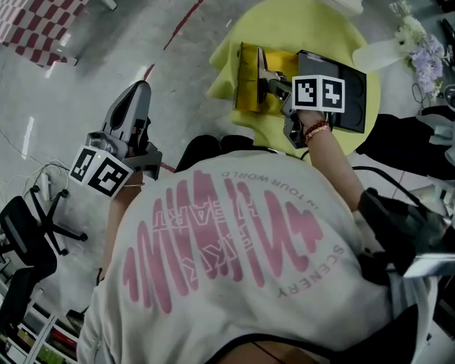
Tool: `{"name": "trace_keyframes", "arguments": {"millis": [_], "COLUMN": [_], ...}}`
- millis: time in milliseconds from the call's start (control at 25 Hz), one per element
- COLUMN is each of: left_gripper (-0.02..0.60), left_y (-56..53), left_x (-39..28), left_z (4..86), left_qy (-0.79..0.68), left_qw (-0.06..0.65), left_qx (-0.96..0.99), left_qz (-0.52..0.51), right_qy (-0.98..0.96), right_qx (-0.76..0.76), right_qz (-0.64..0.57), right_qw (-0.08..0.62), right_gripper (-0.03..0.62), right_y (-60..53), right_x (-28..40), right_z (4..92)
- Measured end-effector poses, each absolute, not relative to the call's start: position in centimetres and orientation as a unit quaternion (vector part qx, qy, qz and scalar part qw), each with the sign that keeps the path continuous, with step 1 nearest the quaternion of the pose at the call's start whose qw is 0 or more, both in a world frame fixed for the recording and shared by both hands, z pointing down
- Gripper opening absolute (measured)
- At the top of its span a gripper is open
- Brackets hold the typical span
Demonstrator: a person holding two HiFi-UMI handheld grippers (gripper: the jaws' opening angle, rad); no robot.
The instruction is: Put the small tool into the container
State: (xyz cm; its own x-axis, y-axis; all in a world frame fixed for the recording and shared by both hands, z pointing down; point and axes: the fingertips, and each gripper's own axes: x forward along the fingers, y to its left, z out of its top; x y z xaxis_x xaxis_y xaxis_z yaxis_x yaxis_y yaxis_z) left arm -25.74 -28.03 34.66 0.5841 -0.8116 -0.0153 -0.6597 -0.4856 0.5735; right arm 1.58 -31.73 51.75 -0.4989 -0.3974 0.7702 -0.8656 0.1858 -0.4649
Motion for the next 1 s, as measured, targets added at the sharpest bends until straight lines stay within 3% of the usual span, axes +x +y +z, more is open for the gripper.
{"name": "trace_keyframes", "arguments": {"millis": [360,1000], "left_gripper": [0.007,0.008], "left_y": [-28.4,-28.3], "left_x": [-26.7,-27.6], "left_z": [35.5,35.6], "left_qy": [-0.447,-0.457], "left_qw": [0.269,0.269], "left_qx": [0.839,0.834], "left_qz": [-0.151,-0.153], "right_qy": [-0.686,-0.631], "right_qx": [0.436,0.457], "right_qz": [0.518,0.585], "right_qw": [0.267,0.225], "right_gripper": [0.008,0.008], "right_y": [-32.7,-33.3], "right_x": [1.4,1.4], "right_z": [53.0,54.6]}}
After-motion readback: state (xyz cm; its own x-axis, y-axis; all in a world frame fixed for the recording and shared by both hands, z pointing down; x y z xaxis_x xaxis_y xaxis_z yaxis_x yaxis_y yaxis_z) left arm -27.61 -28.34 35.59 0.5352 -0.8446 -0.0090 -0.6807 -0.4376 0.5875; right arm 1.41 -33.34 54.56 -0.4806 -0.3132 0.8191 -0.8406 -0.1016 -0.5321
